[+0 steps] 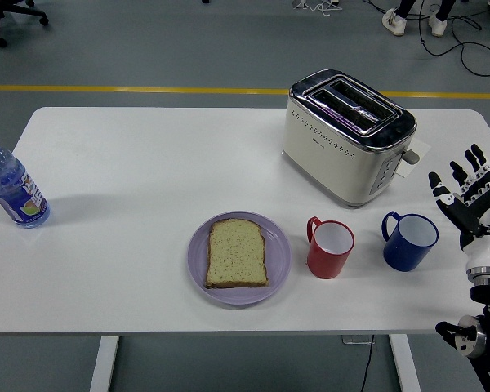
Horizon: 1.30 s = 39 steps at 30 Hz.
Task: Pick up the cup,pour liquid into bread,place the cup on the desk
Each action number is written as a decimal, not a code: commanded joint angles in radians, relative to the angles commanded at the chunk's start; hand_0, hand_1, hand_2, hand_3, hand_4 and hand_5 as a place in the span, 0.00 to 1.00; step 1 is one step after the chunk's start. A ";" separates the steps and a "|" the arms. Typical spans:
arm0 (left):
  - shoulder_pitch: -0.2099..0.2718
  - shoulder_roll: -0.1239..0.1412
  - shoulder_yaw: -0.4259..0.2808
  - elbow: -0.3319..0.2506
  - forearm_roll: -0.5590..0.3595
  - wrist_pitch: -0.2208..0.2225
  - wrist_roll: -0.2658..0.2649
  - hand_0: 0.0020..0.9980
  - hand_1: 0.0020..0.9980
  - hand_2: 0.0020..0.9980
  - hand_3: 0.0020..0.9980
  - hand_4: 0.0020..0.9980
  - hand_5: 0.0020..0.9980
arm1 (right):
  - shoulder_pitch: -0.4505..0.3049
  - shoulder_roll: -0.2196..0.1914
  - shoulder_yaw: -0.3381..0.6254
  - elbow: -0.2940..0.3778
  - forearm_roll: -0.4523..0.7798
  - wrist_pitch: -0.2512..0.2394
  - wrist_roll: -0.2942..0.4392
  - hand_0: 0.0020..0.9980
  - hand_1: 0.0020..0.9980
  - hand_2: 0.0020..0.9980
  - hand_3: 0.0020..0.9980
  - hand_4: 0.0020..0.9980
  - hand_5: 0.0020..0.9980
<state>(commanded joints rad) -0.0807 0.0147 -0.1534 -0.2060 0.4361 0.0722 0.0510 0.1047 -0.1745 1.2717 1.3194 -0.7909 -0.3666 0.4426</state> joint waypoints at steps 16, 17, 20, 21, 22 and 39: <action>-0.003 0.003 -0.003 0.001 0.002 0.000 0.000 0.64 0.65 0.66 0.56 0.33 0.84 | -0.025 0.019 0.180 -0.014 0.517 0.414 -0.364 0.72 0.64 0.68 0.63 0.58 0.25; -0.004 0.003 -0.004 0.000 0.003 0.000 0.000 0.64 0.65 0.66 0.56 0.33 0.84 | -0.024 0.021 0.183 -0.017 0.518 0.420 -0.369 0.72 0.64 0.68 0.63 0.58 0.25; -0.007 0.003 -0.006 0.000 0.006 0.000 0.000 0.64 0.65 0.66 0.56 0.33 0.84 | -0.023 0.025 0.189 -0.028 0.516 0.436 -0.383 0.72 0.64 0.68 0.63 0.58 0.25; -0.007 0.003 -0.007 0.000 0.006 0.000 0.000 0.64 0.65 0.66 0.56 0.33 0.84 | -0.023 0.027 0.190 -0.031 0.516 0.436 -0.382 0.71 0.62 0.67 0.63 0.58 0.25; -0.007 0.003 -0.007 0.000 0.007 0.000 0.000 0.64 0.65 0.66 0.56 0.33 0.84 | -0.024 0.029 0.192 -0.033 0.516 0.435 -0.381 0.71 0.62 0.67 0.63 0.58 0.25; -0.006 0.002 -0.008 0.000 0.008 0.000 0.000 0.64 0.65 0.66 0.56 0.33 0.84 | -0.027 0.041 0.223 -0.061 0.545 0.382 -0.310 0.70 0.62 0.67 0.62 0.58 0.25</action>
<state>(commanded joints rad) -0.0866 0.0166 -0.1615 -0.2065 0.4443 0.0718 0.0507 0.0772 -0.1333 1.4947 1.2586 -0.2460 0.0155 0.1324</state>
